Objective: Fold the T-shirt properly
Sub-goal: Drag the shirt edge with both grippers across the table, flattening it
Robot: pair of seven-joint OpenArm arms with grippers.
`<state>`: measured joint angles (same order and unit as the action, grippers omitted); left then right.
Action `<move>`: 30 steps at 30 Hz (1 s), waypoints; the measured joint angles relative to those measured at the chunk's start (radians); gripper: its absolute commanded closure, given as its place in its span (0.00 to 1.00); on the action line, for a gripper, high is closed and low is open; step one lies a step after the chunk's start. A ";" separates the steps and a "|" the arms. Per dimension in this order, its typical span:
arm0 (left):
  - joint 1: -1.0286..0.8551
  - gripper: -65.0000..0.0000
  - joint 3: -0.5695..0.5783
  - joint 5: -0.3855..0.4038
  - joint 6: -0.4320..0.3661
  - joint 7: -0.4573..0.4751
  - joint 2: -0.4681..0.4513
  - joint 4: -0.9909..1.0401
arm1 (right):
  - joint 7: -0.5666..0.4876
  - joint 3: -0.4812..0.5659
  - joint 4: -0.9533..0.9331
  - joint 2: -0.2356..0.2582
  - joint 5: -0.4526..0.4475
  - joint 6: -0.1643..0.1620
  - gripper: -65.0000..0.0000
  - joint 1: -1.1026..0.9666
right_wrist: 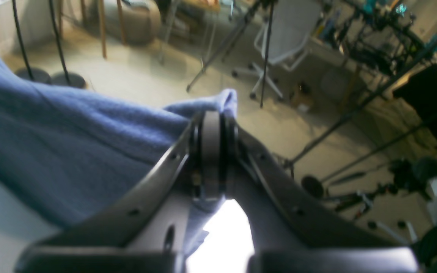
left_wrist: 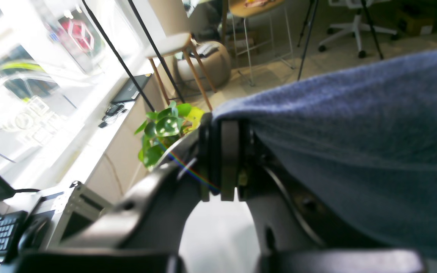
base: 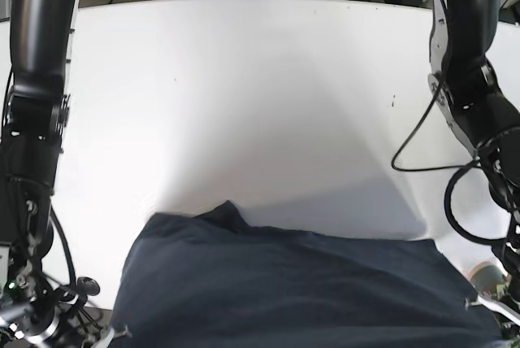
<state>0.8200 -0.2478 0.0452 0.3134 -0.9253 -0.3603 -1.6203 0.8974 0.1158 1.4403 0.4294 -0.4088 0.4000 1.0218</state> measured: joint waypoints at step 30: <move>-0.729 1.00 -0.226 0.000 0.107 -0.003 0.089 -0.249 | 0.010 -0.333 0.463 -0.067 -0.016 0.010 1.00 -0.871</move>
<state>0.0914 -0.4740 0.0448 0.4202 -0.9279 -0.2718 -1.8694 0.9077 -0.2173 1.9038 0.3622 -0.4252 0.4095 0.1509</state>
